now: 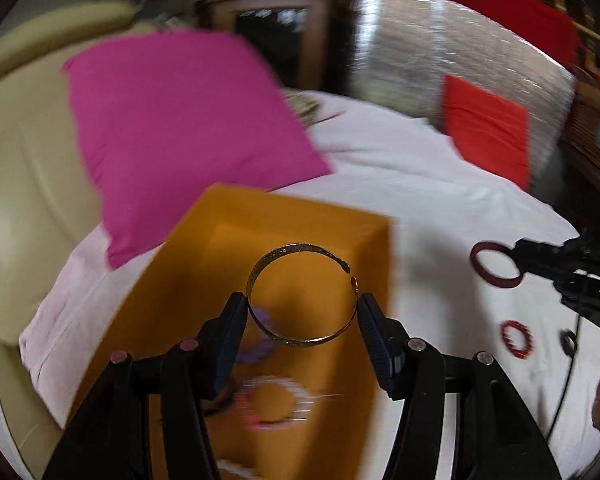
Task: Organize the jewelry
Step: 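Carry the silver bangle and dark red scrunchie into the orange box, open both tools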
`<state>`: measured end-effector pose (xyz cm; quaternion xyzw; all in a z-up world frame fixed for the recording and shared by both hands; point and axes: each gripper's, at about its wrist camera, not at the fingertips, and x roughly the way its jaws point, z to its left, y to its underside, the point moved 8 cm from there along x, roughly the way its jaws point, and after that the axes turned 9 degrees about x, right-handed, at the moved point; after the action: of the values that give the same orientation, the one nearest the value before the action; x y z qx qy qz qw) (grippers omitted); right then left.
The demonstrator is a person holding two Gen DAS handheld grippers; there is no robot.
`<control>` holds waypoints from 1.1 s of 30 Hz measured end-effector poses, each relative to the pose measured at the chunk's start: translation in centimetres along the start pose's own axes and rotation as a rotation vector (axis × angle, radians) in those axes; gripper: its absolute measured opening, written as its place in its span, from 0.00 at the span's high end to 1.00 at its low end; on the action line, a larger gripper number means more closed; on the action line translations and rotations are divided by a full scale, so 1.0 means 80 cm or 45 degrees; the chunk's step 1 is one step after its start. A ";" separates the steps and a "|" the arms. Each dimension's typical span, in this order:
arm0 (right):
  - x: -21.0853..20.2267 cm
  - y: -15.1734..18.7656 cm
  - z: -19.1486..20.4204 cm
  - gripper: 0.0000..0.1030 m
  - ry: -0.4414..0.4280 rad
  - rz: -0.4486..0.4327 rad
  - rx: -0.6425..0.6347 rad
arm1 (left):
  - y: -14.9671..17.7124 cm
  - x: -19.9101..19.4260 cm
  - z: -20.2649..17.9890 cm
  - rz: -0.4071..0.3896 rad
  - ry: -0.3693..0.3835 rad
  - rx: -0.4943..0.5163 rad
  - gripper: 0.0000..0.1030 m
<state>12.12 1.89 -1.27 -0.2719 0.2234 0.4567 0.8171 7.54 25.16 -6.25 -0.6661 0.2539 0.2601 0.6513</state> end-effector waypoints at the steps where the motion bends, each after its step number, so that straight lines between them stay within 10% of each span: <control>1: 0.016 0.006 0.018 0.93 0.005 0.014 -0.030 | 0.002 0.008 0.014 0.021 -0.005 -0.041 0.43; 14: 0.139 0.035 0.108 0.92 0.128 0.028 -0.239 | 0.010 0.064 0.074 0.166 -0.150 -0.130 0.43; 17: 0.143 0.032 0.105 0.70 0.102 0.047 -0.211 | 0.007 0.060 0.076 0.150 -0.173 -0.113 0.40; 19: 0.134 0.027 0.104 0.48 0.054 0.030 -0.183 | 0.003 0.055 0.074 0.134 -0.203 -0.088 0.39; 33: -0.101 -0.017 -0.044 0.47 0.236 -0.297 -0.155 | -0.041 -0.026 -0.048 -0.170 -0.312 0.147 0.32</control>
<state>8.95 -6.05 1.34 -0.3862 0.2367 0.3442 0.8224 8.28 21.36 -2.32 -0.6063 0.1423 0.2807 0.7304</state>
